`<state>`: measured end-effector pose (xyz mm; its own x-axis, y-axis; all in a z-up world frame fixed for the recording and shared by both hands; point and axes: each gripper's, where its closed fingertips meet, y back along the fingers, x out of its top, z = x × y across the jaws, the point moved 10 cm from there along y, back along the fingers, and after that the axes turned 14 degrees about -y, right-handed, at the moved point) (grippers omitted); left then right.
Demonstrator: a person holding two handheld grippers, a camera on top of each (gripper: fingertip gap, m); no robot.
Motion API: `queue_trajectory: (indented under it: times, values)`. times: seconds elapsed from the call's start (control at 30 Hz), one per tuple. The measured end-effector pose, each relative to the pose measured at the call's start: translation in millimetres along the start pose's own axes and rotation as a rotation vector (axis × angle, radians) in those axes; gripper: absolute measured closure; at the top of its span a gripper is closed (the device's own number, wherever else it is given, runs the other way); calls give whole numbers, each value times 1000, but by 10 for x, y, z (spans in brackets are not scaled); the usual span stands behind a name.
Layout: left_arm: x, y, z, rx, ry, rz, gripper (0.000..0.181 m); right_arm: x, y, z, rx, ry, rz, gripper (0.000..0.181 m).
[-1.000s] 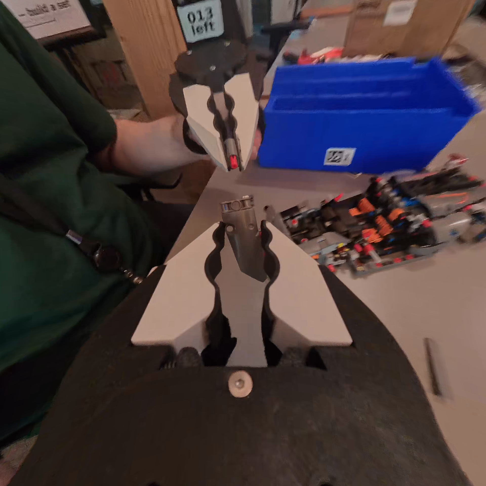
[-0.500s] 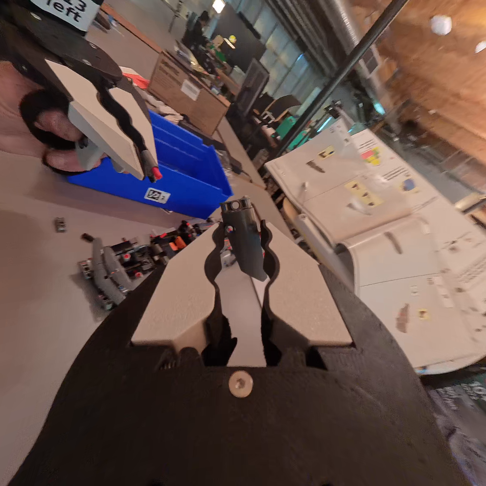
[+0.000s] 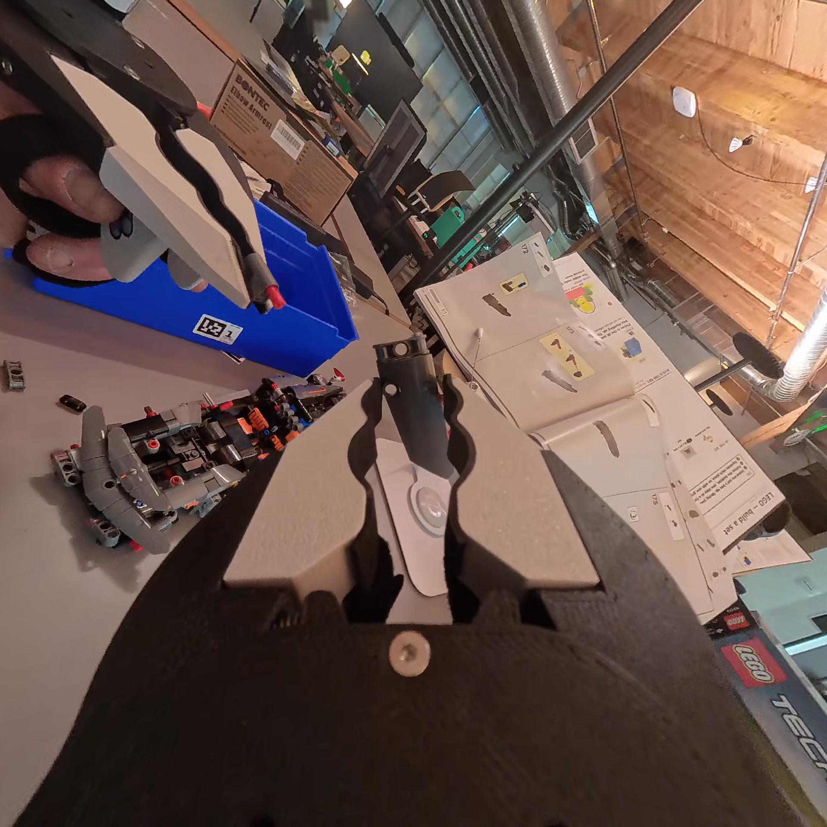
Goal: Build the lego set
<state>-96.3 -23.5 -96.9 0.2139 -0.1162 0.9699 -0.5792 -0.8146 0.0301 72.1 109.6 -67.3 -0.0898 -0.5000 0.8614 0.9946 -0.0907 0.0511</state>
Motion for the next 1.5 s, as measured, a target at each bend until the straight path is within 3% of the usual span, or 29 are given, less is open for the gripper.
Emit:
queue_trajectory:
  times: [0.53, 0.8, 1.3, 1.5]
  values:
    - [241, -73, -111, 60, -52, 19, 176, 82, -90, -133, -108, 176, -5, 156]
    - [351, -179, -113, 84, -93, -49, 176, 96, -110, -178, -154, 245, -9, 156]
    - [304, -249, -173, 135, -31, -175, 176, 61, -234, -356, -211, 390, -58, 156]
    - [289, -241, -183, 86, -45, -199, 176, 21, -247, -401, -217, 413, -56, 159]
